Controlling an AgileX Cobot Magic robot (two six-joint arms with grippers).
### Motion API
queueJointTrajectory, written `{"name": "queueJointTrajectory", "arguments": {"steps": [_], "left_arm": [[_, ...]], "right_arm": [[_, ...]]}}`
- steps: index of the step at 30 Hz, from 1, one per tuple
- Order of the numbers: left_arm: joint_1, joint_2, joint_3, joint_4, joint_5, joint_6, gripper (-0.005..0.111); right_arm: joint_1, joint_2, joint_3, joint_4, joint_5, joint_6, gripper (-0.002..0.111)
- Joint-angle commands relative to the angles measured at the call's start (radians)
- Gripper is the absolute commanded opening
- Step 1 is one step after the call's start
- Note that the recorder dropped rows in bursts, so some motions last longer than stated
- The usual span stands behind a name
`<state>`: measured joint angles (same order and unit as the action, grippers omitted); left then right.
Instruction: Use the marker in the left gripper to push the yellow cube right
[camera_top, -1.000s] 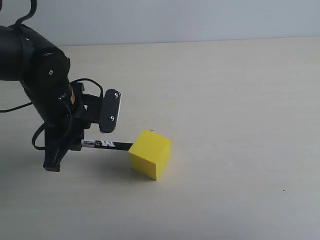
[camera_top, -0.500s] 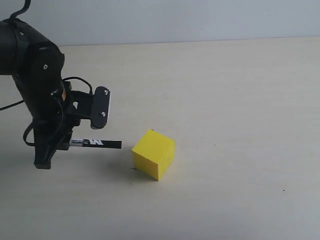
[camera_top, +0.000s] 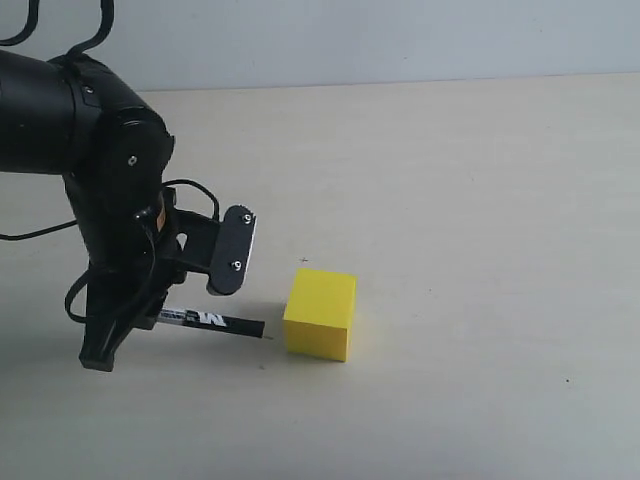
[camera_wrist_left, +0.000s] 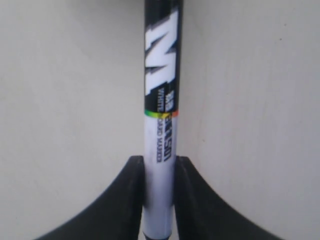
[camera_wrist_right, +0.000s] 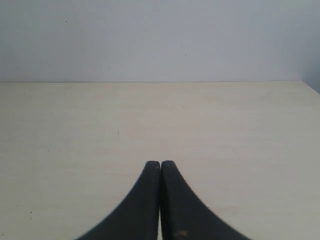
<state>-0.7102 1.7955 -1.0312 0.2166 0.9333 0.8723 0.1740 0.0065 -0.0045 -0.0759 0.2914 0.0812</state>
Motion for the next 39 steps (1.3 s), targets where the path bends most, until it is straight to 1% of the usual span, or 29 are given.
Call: {"name": "queueJointTrajectory", "arguments": {"steps": [1,3,5,7,9,12,15,22,32,39], "left_arm": [[0.005,-0.005,-0.003,0.007,0.003,-0.020,0.000],[0.001,-0.005,-0.003,-0.006,-0.014,-0.020,0.000],[0.000,-0.005,-0.003,-0.069,-0.045,-0.015,0.000],[-0.004,-0.005,-0.003,-0.133,-0.081,0.026,0.000],[-0.013,-0.005,-0.003,-0.168,-0.086,0.063,0.000],[-0.018,-0.005,-0.003,-0.163,-0.055,0.066,0.000],[-0.012,-0.005,-0.003,-0.104,-0.013,0.058,0.000],[0.010,-0.005,-0.003,-0.005,-0.005,-0.049,0.000],[0.090,-0.005,-0.003,-0.054,-0.005,-0.073,0.000],[0.093,-0.005,-0.003,-0.065,-0.001,-0.149,0.000]], "right_arm": [[0.002,-0.007,0.005,-0.001,-0.009,0.001,0.000],[0.002,-0.007,0.005,-0.001,-0.009,0.001,0.000],[0.002,-0.007,0.005,-0.001,-0.009,0.001,0.000],[0.002,-0.007,0.005,-0.001,-0.009,0.001,0.000],[0.002,-0.007,0.005,-0.001,-0.009,0.001,0.000],[0.002,-0.007,0.005,-0.001,-0.009,0.001,0.000],[0.002,-0.007,0.005,-0.001,-0.009,0.001,0.000],[0.002,-0.007,0.005,-0.001,-0.009,0.001,0.000],[0.002,-0.007,0.005,-0.001,-0.009,0.001,0.000],[0.002,-0.007,0.005,-0.001,-0.009,0.001,0.000]]}}
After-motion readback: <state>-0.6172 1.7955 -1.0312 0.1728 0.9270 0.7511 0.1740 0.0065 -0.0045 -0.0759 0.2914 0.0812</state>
